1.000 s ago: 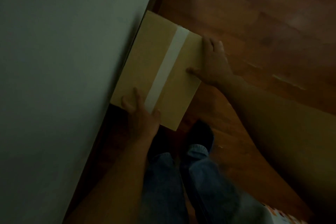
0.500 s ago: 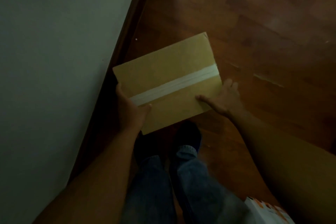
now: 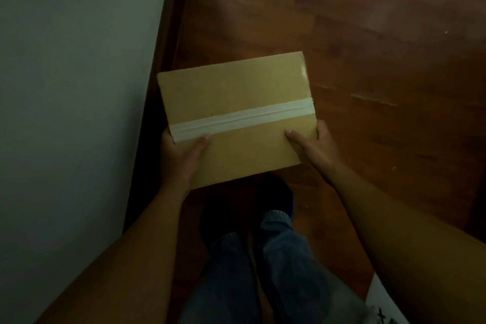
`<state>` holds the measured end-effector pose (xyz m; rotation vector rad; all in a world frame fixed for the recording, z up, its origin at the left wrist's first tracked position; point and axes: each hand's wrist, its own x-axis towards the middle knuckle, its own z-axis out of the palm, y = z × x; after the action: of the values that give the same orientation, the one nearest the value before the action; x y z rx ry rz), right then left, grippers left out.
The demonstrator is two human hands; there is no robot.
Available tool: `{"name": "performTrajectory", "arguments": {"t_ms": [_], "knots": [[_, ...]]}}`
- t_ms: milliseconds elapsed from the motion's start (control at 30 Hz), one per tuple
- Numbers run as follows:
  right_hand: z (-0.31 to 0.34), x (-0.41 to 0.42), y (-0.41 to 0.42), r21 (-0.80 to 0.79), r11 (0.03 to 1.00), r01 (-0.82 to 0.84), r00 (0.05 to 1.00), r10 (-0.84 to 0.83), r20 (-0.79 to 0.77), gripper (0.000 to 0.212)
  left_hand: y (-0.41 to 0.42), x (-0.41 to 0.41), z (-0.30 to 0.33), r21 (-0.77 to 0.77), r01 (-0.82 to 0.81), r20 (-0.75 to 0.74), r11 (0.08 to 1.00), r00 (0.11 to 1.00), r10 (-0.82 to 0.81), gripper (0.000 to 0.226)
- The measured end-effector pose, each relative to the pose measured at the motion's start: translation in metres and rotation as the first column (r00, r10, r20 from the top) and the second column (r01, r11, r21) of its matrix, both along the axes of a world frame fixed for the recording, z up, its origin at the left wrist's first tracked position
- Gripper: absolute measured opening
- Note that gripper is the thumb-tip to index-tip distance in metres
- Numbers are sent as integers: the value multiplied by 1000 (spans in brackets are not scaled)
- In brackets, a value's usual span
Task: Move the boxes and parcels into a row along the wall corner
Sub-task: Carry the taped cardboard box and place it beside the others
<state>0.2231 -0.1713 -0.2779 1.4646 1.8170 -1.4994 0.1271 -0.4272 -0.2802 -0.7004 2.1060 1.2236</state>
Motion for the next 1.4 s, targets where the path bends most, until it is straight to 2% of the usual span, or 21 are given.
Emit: {"name": "performTrajectory", "arguments": {"t_ms": [100, 200, 433, 667, 967, 1067, 1167, 1233, 1333, 1400], "knots": [[17, 21, -1, 65, 993, 94, 995, -92, -27, 53, 10, -16, 19, 15, 170, -43, 985, 985, -169, 95], [39, 42, -1, 84, 977, 195, 981, -192, -40, 45, 27, -29, 45, 21, 357, -70, 934, 932, -355, 99], [88, 103, 11, 86, 905, 416, 909, -411, -70, 49, 93, -27, 108, 23, 689, -138, 725, 720, -680, 107], [144, 215, 29, 120, 771, 625, 780, -620, -79, 54, 171, 47, 156, 92, 871, -200, 482, 491, -848, 105], [196, 407, 17, 173, 535, 827, 560, -811, -169, 62, 245, 218, 207, 51, 982, -300, 180, 187, -935, 95], [210, 478, 8, 220, 426, 878, 469, -857, -212, 66, 266, 295, 226, 11, 997, -360, 71, 70, -930, 89], [220, 544, -3, 257, 312, 915, 370, -902, -222, 76, 282, 376, 263, -1, 999, -348, -54, -51, -936, 89], [225, 583, -11, 273, 227, 935, 292, -929, -227, 78, 295, 408, 235, 17, 995, -373, -95, -82, -924, 93], [224, 632, -31, 275, 85, 958, 155, -957, -245, 69, 308, 459, 222, 21, 978, -428, -207, -178, -886, 94], [220, 653, -49, 278, 8, 961, 79, -966, -245, 73, 313, 492, 216, 19, 962, -455, -271, -233, -859, 95]]}}
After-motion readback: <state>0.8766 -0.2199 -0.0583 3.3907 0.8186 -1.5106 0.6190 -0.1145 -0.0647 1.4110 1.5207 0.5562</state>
